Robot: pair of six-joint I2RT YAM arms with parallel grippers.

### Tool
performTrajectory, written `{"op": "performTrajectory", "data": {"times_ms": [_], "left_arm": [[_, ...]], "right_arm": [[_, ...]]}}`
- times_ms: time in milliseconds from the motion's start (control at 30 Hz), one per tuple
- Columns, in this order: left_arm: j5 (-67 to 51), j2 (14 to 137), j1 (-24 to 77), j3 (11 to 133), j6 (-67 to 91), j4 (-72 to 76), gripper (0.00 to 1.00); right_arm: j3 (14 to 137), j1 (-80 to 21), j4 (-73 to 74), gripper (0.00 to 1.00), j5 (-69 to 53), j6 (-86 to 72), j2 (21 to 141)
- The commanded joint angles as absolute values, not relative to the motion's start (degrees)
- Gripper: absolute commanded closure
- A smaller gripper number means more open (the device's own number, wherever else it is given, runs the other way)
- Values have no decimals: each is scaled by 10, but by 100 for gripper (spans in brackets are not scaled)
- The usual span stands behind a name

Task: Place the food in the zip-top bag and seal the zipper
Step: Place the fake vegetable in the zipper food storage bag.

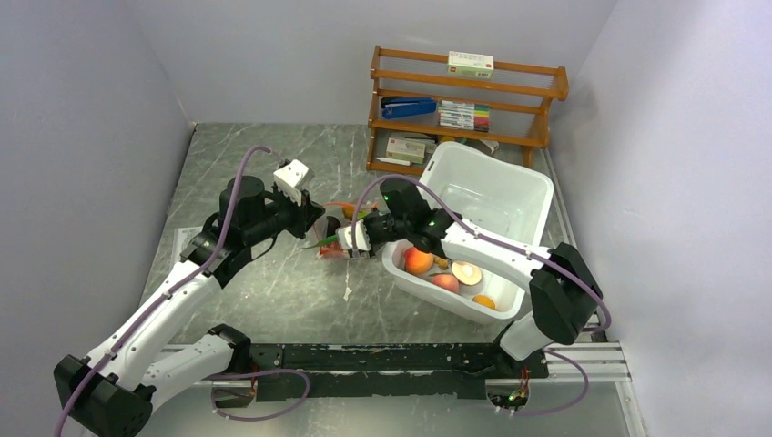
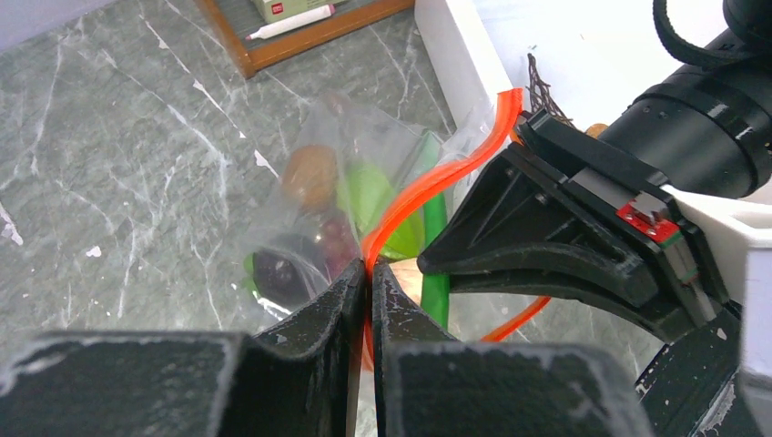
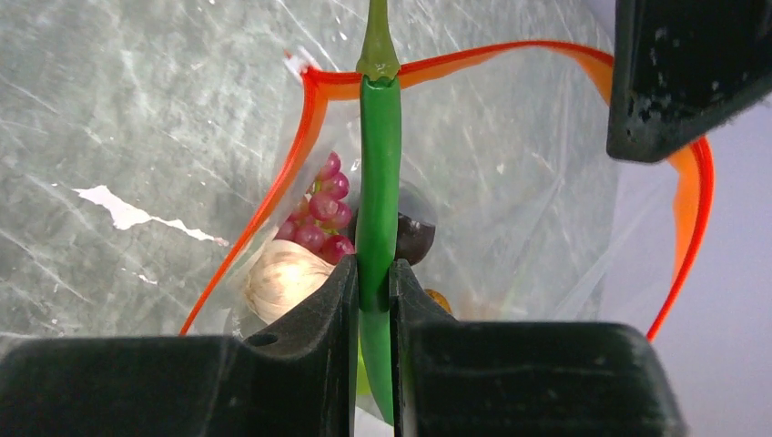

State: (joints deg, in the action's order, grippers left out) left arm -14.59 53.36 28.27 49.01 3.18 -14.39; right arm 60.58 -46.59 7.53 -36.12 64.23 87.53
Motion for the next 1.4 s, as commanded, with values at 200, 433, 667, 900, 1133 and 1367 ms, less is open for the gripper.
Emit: {"op": "performTrajectory", "data": {"times_ms": [200, 433, 667, 900, 1133, 1367], "left_arm": [[-138, 537, 279, 497, 27, -142, 93], [-165, 544, 279, 493, 46, -123, 93], [-179, 566, 279, 513, 66, -125, 93], [-174, 576, 279, 525, 82, -125, 93], [-175, 576, 279, 519, 88, -115, 93], [-166, 562, 279, 506, 88, -113, 93]], "right_arm": [[606, -466, 39, 73, -282, 558, 881], [588, -478, 7, 59, -300, 526, 846], [609, -503, 56, 57, -332, 562, 862], [605, -526, 10, 57, -328, 558, 896], [626, -542, -30, 59, -296, 538, 939], [605, -544, -83, 89, -277, 538, 946]]}}
